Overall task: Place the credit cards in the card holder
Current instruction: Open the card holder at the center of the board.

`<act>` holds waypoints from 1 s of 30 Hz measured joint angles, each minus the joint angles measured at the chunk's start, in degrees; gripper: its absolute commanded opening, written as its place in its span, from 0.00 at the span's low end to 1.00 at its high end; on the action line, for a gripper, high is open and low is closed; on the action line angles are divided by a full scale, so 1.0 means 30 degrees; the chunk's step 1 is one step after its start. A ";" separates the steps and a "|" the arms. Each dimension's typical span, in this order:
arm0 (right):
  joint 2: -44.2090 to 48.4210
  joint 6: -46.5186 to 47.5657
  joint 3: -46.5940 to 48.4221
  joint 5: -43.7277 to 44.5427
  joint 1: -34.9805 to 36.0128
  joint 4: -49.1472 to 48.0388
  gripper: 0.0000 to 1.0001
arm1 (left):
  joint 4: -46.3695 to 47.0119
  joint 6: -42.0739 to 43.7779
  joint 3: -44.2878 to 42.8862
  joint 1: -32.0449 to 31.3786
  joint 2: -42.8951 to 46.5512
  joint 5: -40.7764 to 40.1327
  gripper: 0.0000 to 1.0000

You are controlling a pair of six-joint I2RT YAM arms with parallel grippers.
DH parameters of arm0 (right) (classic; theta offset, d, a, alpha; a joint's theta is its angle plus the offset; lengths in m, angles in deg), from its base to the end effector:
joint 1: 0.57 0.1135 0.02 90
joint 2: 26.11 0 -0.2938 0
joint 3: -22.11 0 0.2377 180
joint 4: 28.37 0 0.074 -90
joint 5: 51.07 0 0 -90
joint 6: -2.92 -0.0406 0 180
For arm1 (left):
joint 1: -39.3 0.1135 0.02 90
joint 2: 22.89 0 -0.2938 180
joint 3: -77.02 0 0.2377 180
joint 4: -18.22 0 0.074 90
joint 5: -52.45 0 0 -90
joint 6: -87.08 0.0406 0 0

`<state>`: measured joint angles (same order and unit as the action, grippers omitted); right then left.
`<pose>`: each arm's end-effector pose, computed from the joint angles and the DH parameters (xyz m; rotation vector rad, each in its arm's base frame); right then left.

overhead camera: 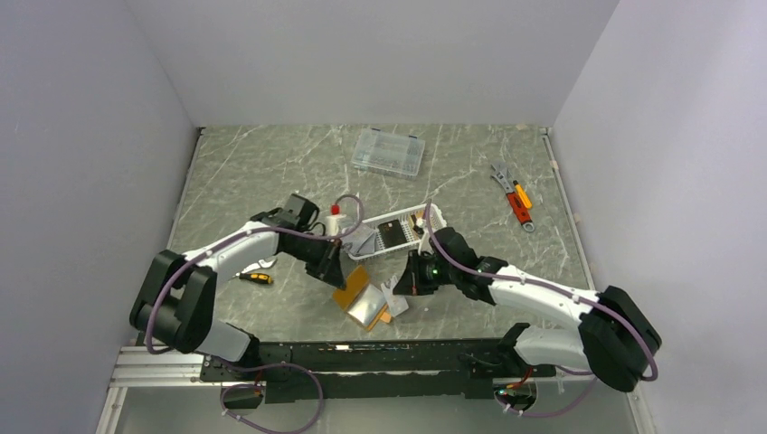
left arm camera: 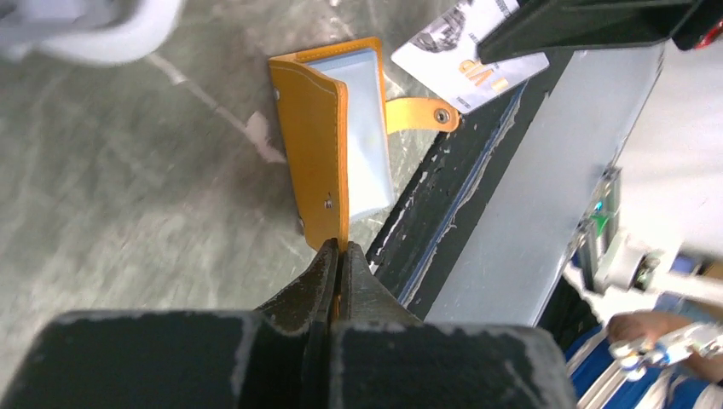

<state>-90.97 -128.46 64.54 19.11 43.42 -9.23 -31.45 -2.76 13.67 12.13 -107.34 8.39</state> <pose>0.1335 0.1480 0.2143 -0.2558 2.5189 1.0938 0.2064 -0.1388 0.2238 0.8410 2.6239 -1.2414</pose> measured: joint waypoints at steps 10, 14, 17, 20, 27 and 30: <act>-0.4590 0.0882 0.3534 -0.1559 0.0386 -0.0321 0.00 | 0.3526 -0.3067 0.4065 0.4838 0.1953 0.2776 0.00; -0.5639 0.0984 0.4095 -0.1851 0.0809 -0.0335 0.00 | 0.4014 -0.3519 0.4371 0.4998 0.2208 0.3118 0.00; -0.6193 0.0976 0.4109 -0.2033 0.1020 -0.0306 0.00 | 0.4306 -0.3512 0.4422 0.5107 0.2506 0.3359 0.00; -0.6171 0.0969 0.3869 -0.2106 0.1071 -0.0335 0.00 | 0.4524 -0.3475 0.4561 0.5428 0.2710 0.3657 0.00; -0.5107 0.0823 0.2455 -0.2215 0.1064 -0.0277 0.00 | 0.4903 -0.3614 0.5100 0.5676 0.2710 0.3555 0.00; -0.4619 0.0685 0.1916 -0.2361 0.1064 -0.0386 0.00 | 0.4932 -0.3665 0.5158 0.5676 0.2710 0.3483 0.00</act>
<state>-104.83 -126.41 70.28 12.03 46.61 -10.39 -16.65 -13.75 29.14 29.15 -99.21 18.83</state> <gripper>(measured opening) 0.009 0.013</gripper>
